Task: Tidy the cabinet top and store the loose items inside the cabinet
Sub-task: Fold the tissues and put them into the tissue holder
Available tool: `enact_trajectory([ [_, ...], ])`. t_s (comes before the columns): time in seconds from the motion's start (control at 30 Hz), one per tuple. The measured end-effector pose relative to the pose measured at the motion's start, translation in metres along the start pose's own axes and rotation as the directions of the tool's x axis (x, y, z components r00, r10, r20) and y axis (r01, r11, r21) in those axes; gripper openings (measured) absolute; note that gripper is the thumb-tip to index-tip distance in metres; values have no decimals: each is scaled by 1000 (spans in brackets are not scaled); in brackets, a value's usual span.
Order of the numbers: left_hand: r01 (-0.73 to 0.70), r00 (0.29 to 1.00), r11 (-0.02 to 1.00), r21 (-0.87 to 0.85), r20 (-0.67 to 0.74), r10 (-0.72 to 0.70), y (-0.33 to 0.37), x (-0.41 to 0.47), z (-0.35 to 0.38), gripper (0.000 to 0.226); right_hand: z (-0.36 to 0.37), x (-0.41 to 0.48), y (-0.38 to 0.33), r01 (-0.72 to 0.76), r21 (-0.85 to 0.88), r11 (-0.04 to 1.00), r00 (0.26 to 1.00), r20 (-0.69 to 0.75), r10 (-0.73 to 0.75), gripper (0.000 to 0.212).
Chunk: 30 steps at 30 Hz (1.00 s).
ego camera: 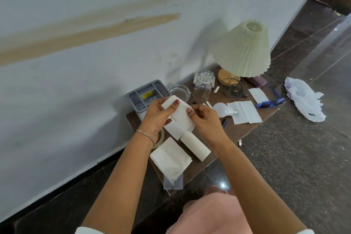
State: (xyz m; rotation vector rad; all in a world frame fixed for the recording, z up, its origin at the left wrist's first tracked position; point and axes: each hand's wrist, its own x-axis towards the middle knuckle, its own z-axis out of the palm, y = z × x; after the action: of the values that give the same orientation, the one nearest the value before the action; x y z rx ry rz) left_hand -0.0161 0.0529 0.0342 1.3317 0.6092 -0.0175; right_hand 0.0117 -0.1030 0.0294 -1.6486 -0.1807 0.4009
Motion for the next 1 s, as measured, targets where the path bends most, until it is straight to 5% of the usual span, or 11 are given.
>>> enact_trajectory([
  [0.1,100,982,995,16,157,-101,9,-2,-26,59,15,10,-9,-7,-32,999,996,89,10,11],
  [0.17,97,979,995,2,179,-95,15,-3,-41,52,26,17,-16,-13,-50,999,994,106,18,12],
  [0.3,-59,996,998,21,64,57,37,3,-63,16,48,36,-30,58,-176,983,993,111,-39,9],
  [0.47,-288,953,931,225,-30,302,72,20,-80,10,66,75,-41,113,-407,907,992,3,-122,17],
  [0.83,-392,813,634,667,-72,578,80,69,-92,14,91,144,-33,206,-719,664,978,135,-158,19],
  [1.0,-320,769,379,868,4,639,72,77,-99,20,99,155,-21,211,-747,630,977,153,-146,20],
])
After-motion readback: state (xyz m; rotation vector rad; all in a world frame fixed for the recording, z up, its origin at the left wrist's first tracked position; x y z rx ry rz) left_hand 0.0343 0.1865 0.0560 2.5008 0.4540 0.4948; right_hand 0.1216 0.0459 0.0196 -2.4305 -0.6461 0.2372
